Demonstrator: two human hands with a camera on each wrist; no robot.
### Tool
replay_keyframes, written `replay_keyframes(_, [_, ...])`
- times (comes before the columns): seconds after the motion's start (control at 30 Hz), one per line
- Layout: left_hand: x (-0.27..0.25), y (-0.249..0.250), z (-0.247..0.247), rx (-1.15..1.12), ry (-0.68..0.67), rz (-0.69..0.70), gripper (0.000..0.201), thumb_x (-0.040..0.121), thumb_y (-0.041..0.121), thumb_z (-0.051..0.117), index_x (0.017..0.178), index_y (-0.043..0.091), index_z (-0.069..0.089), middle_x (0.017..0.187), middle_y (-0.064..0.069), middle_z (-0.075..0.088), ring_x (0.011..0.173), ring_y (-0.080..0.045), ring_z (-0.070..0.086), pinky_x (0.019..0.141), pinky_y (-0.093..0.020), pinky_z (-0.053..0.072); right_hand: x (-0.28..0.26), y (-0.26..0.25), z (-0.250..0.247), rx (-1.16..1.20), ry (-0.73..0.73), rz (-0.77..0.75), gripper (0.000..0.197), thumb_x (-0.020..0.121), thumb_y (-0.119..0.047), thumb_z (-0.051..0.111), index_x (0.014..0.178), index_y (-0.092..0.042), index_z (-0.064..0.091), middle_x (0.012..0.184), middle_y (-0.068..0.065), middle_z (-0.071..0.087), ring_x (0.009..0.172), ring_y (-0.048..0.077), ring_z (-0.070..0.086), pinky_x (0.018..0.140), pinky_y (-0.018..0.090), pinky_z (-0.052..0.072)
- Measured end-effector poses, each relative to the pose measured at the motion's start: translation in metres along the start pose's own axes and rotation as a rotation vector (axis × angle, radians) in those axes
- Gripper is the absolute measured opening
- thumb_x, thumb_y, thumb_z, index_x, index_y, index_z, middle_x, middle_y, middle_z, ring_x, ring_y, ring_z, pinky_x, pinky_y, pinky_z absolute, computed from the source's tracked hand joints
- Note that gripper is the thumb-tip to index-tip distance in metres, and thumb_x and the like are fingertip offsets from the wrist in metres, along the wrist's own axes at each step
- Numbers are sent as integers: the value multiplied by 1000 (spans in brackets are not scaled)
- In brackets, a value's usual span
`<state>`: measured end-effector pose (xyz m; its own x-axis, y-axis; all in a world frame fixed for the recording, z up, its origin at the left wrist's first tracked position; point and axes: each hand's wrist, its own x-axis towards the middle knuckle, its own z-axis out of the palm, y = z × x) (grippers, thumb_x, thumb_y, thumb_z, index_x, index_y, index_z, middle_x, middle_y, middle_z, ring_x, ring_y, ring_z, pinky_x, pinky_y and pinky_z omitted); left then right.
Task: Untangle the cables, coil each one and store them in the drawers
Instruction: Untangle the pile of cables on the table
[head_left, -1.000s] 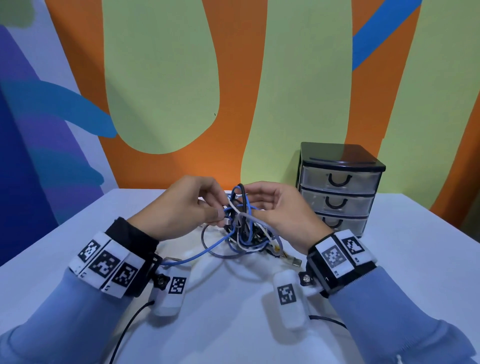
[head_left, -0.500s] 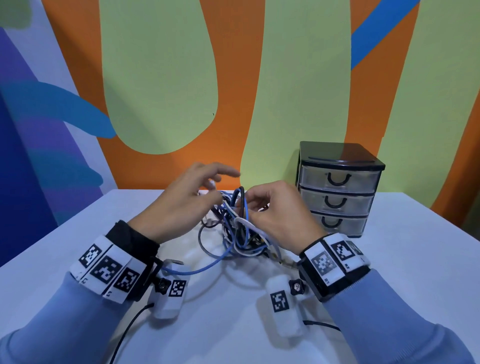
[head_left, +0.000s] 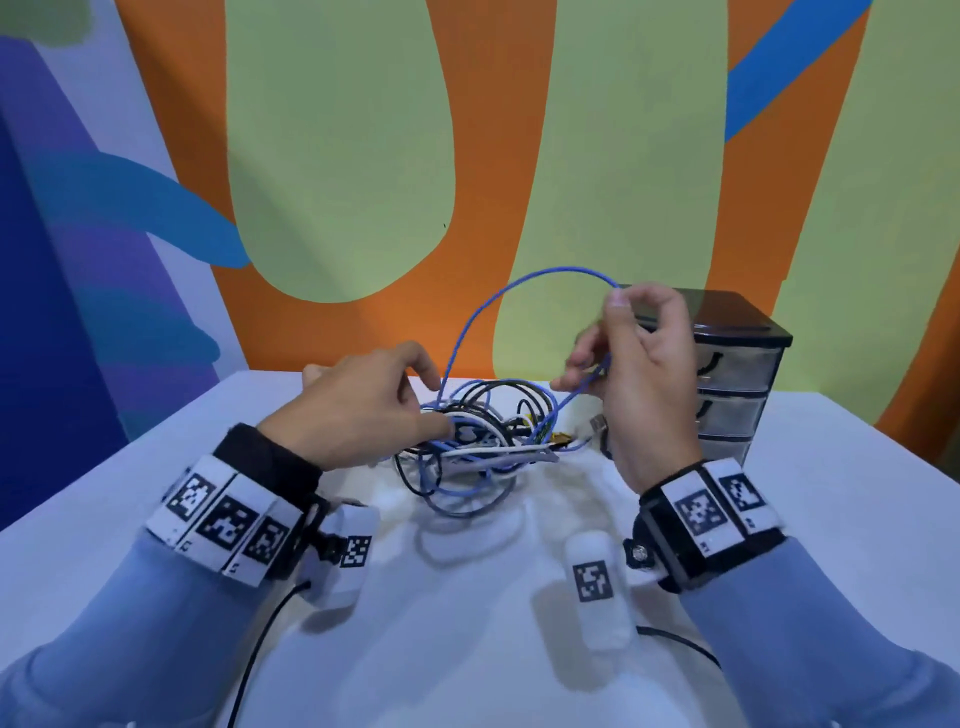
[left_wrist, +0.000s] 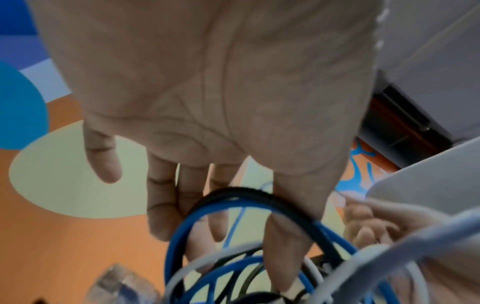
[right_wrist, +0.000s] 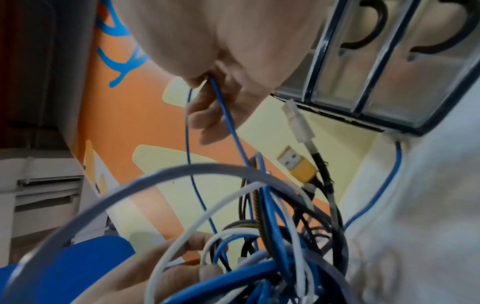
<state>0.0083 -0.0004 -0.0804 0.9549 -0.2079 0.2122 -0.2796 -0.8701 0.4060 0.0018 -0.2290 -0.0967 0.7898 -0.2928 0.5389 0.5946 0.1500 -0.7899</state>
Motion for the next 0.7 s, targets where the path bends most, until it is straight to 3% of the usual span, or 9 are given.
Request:
replay_keyframes(0.07, [2,-2,2,-120,-63,64,34,86,44,81,114,39,62,78,6,75,58,-3,62,81,-42,50,-4,-7,7,37,-142,36,6,111,-21,50,109,-16,48,60,3,59,47,20,53,52,33,53])
replay_keyframes(0.13, [4,-5,-1,-296,-141,107,19,90,29,80,108,29,72,80,-9,73,66,-11,61,67,-37,55,-9,-15,11,90,-259,80,5,108,-19,54,105,-17,52,65,5,61,51,19,52,53,32,51])
replay_keyframes(0.17, [5,-8,-2,-372,-151,124,9,91,27,78,99,23,76,81,-12,73,70,-13,62,68,-33,53,-10,-19,10,118,-325,103,4,105,-19,58,103,-17,55,69,8,62,55,20,54,54,31,52])
replay_keyframes(0.23, [10,-14,-2,-475,-89,187,15,97,27,74,88,14,76,77,-5,75,70,-12,65,75,-34,50,-12,-25,8,180,-454,167,12,99,-25,65,97,-13,64,81,13,65,68,22,59,58,33,57])
replay_keyframes(0.33, [14,-10,2,-621,183,312,18,105,15,64,94,4,73,81,-7,78,71,-12,67,77,-33,52,-8,-22,4,180,-504,251,39,98,-41,60,98,-3,72,99,18,72,88,24,69,77,43,64])
replay_keyframes(0.4, [10,-2,0,-739,322,409,17,105,12,62,100,1,73,87,-9,79,77,-15,70,78,-29,55,-7,-13,5,-55,-498,122,23,101,-25,65,114,-8,70,112,10,76,104,19,71,93,44,60])
replay_keyframes(0.5, [2,8,0,-848,346,496,18,104,13,62,107,-1,72,97,-14,80,90,-34,74,88,-44,59,-15,-1,10,-276,-642,51,48,94,-11,77,134,-25,56,128,-1,71,126,12,64,103,45,54])
replay_keyframes(0.6, [-4,15,-1,-935,371,545,17,103,16,62,108,5,73,100,-14,80,95,-32,76,90,-43,59,-21,7,17,-408,-704,55,40,94,-27,78,126,-32,55,125,-11,68,121,5,63,103,47,53])
replay_keyframes(0.7, [-5,17,-10,-1140,479,584,14,102,22,62,104,15,74,97,-9,80,92,-27,76,90,-36,56,-19,9,16,-562,-704,108,31,89,-47,81,111,-34,63,112,-14,68,99,1,61,91,28,52])
